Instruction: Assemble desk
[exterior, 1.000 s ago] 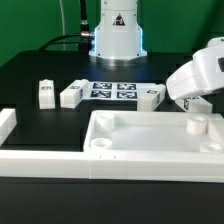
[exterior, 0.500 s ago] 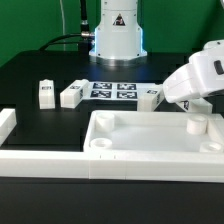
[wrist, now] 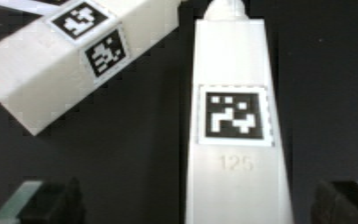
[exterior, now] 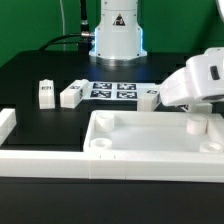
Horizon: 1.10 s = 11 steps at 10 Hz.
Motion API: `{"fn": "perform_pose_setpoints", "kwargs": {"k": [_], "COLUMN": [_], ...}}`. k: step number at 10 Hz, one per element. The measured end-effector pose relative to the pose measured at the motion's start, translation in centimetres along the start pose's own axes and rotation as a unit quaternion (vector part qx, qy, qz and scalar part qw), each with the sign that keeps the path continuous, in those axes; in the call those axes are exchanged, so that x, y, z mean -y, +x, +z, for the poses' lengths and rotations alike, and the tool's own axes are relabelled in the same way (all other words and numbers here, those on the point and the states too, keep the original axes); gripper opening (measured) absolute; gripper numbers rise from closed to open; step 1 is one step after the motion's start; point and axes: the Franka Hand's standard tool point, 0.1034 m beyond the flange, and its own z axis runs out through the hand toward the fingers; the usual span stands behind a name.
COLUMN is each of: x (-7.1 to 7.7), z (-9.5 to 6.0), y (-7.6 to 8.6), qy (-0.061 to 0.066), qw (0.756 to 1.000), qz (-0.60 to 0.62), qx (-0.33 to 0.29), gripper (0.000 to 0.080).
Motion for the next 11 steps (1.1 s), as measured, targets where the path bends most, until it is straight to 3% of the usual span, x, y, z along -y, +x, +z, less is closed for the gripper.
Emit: {"fn": "perform_pose_setpoints", "kwargs": {"k": [3, 5, 6, 7, 11], "x": [0.4, 0.4, 0.4, 0.4, 0.2], "z": [0.7, 0.7, 0.7, 0.7, -0.4], "y": [0.3, 0.3, 0.3, 0.3, -0.2], "qy": [-0.002, -0.002, -0.002, -0.002, 0.002], "qw": [1.0, 1.0, 1.0, 1.0, 1.0], "qz": [-0.003, -0.005, -0.006, -0.007, -0.027], "qx": [0.004, 0.004, 0.004, 0.004, -0.005], "gripper": [0.0649, 0.0379, 0.0379, 0.0288, 0.0288]}}
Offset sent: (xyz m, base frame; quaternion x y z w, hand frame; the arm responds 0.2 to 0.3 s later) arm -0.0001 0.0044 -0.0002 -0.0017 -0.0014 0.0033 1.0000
